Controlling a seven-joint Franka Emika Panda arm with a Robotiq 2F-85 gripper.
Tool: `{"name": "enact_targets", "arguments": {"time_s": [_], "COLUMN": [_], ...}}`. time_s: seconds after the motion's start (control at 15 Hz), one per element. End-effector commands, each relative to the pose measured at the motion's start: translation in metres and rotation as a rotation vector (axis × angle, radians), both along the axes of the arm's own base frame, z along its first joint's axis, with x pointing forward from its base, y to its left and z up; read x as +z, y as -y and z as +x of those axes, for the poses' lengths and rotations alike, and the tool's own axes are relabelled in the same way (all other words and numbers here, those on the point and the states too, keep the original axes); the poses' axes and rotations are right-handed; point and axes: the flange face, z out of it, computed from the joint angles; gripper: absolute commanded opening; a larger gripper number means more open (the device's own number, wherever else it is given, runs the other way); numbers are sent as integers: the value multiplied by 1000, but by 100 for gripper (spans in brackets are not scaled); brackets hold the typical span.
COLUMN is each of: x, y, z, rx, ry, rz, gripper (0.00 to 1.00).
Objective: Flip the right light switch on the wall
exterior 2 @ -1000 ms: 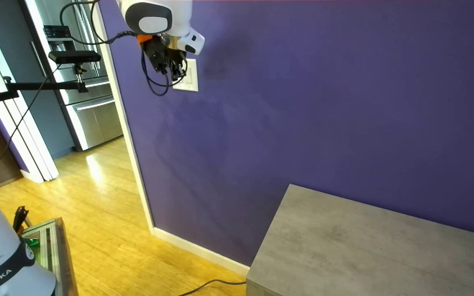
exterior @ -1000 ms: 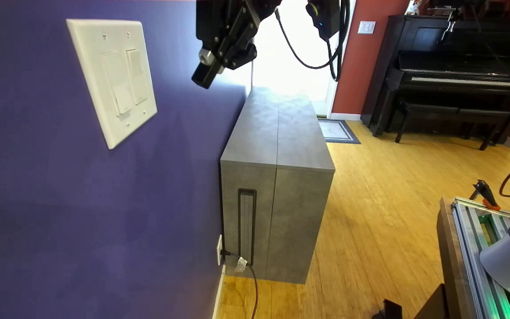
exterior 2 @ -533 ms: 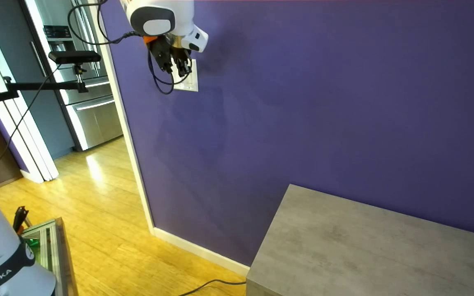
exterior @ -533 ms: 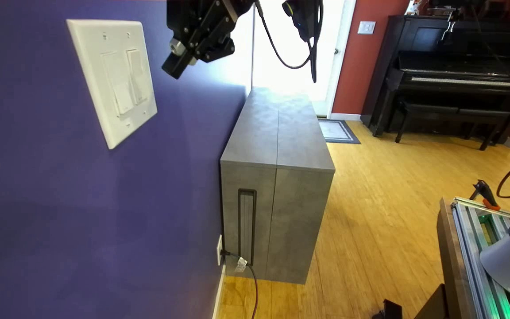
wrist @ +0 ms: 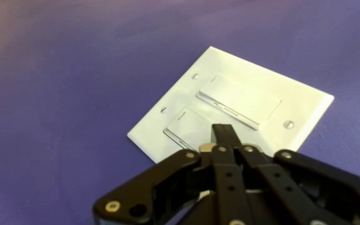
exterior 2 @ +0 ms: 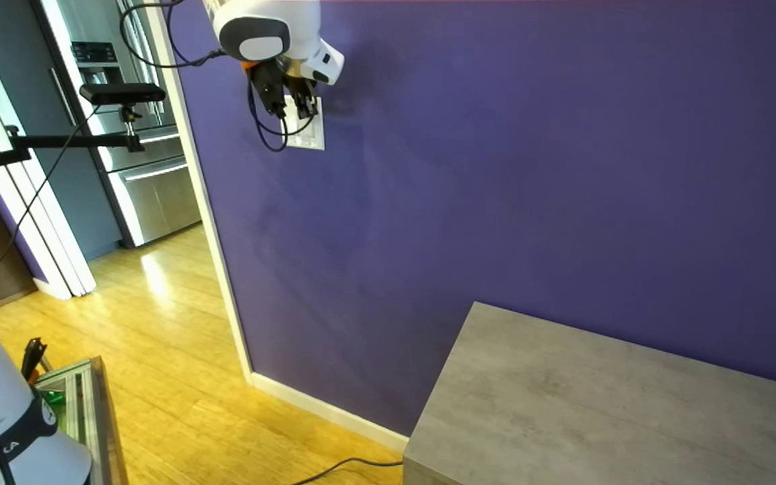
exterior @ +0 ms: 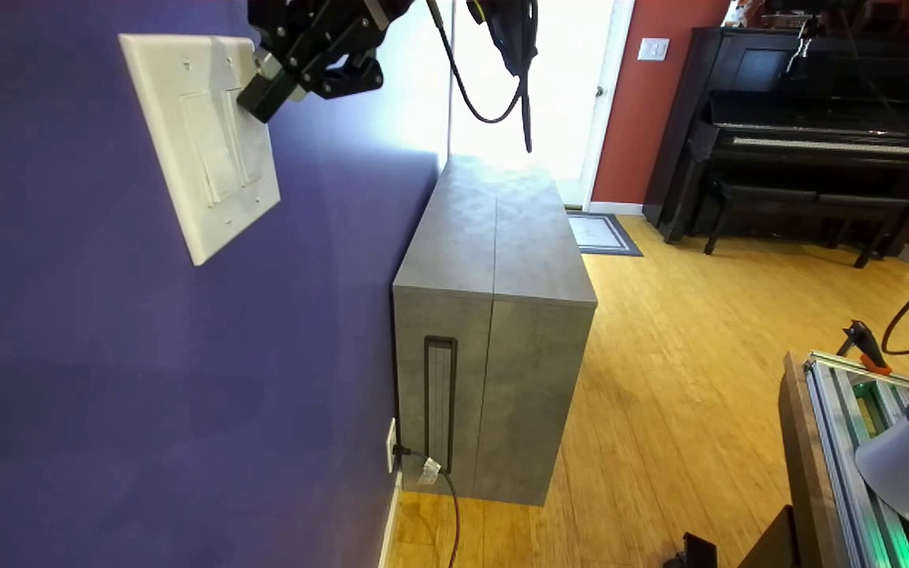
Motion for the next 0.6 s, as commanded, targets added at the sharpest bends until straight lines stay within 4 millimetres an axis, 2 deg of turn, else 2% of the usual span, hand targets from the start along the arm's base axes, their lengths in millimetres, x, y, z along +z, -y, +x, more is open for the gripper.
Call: {"name": "enact_targets", "arguments": {"time_s": [0.0,0.27,0.53], "x": [-1,4,30], "y": [-6,-4,5], "z": [10,1,-17], "rx": [-21,34,85], "ry": [3,-69,-193], "rz": [-2,-49,-245], "gripper": [0,0,0]}}
